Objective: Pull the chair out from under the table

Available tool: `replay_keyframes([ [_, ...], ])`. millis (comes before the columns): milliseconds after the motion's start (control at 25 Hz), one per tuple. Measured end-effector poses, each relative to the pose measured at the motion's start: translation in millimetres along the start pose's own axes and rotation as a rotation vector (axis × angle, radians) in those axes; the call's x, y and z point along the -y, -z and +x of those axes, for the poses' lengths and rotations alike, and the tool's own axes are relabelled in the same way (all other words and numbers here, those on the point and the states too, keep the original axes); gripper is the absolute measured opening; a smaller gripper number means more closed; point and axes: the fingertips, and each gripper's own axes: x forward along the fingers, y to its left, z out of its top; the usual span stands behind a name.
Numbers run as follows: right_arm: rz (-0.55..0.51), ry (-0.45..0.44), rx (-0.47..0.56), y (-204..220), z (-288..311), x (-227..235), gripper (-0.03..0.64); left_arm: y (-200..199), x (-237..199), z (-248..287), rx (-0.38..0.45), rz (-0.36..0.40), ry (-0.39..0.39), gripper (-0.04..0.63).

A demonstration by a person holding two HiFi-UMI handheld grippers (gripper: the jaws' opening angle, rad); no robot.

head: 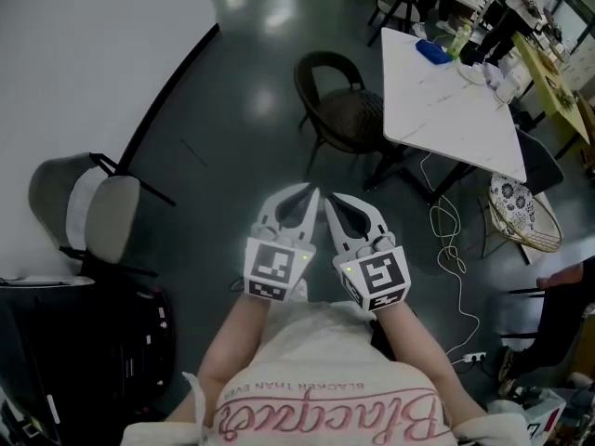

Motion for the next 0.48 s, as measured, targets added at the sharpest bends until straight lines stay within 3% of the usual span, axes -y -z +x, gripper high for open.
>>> replay_keyframes([
  [480, 0.008, 0.014, 0.0, -3, 62, 33, 0.003, 7, -42, 50, -0.027, -0.011, 0.015, 0.006],
])
